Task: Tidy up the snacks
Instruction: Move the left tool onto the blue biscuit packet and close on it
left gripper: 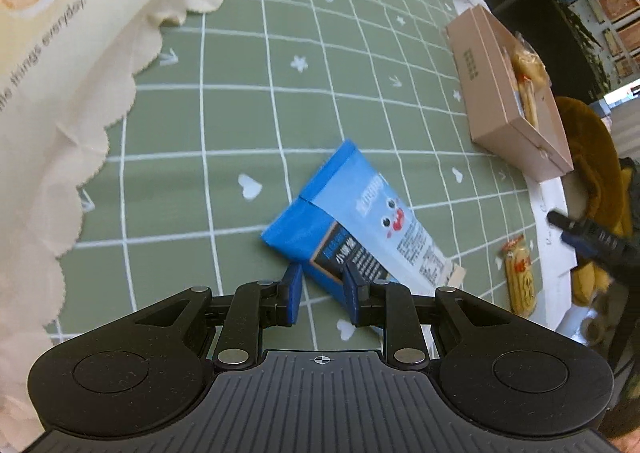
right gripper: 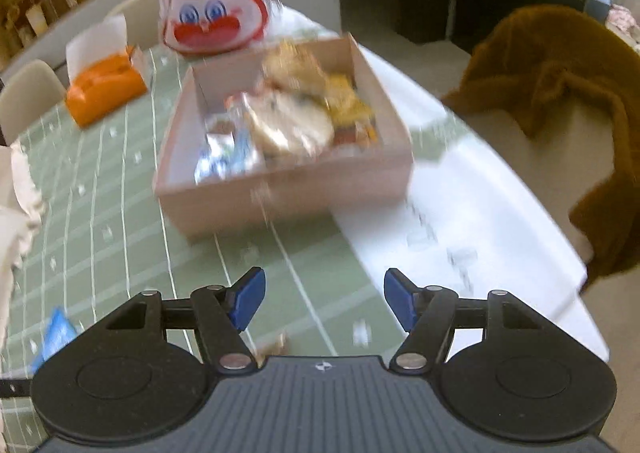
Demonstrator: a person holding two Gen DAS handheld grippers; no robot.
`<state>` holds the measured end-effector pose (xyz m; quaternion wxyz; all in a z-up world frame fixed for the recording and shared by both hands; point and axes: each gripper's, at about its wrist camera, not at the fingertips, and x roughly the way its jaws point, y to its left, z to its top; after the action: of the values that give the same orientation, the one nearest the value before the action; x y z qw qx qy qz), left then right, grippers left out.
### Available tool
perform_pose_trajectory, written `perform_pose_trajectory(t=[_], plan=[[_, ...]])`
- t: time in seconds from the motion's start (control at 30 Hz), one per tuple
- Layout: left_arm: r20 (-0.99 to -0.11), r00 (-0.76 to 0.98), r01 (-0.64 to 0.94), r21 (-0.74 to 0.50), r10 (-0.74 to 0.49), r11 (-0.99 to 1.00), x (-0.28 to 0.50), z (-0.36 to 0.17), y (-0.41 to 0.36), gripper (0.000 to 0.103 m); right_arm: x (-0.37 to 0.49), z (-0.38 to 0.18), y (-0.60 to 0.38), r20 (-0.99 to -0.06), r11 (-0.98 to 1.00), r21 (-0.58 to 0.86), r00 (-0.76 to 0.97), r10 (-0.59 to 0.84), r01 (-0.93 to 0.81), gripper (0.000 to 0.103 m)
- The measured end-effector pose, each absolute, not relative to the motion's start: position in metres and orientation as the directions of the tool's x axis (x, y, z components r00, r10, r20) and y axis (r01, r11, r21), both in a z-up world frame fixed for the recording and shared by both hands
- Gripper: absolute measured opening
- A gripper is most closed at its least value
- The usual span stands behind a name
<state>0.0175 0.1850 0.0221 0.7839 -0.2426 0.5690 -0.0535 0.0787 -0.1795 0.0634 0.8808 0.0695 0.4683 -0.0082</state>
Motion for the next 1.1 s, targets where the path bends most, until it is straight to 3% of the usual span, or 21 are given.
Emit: perform_pose_trajectory(t=[0.53, 0.87, 1.1], plan=[[-0.798, 0.351, -0.011, -0.527, -0.491, 0.850, 0.059, 0.014, 0.112, 0.026, 0.018, 0.037, -0.169, -0.866, 0.982, 0.161, 0.491, 0.095, 0.095, 0.070], [-0.810, 0.344, 0.067, -0.483, -0.474, 0.873, 0.057, 0.022, 0.087, 0.026, -0.005, 0.036, -0.114, -0.857, 0.996, 0.045, 0.509, 0.078, -0.076, 0.070], [-0.817, 0.337, 0.092, -0.467, -0.469, 0.879, 0.053, 0.022, 0.086, 0.026, -0.004, 0.028, -0.112, -0.865, 0.997, 0.044, 0.496, 0.070, -0.065, 0.070]])
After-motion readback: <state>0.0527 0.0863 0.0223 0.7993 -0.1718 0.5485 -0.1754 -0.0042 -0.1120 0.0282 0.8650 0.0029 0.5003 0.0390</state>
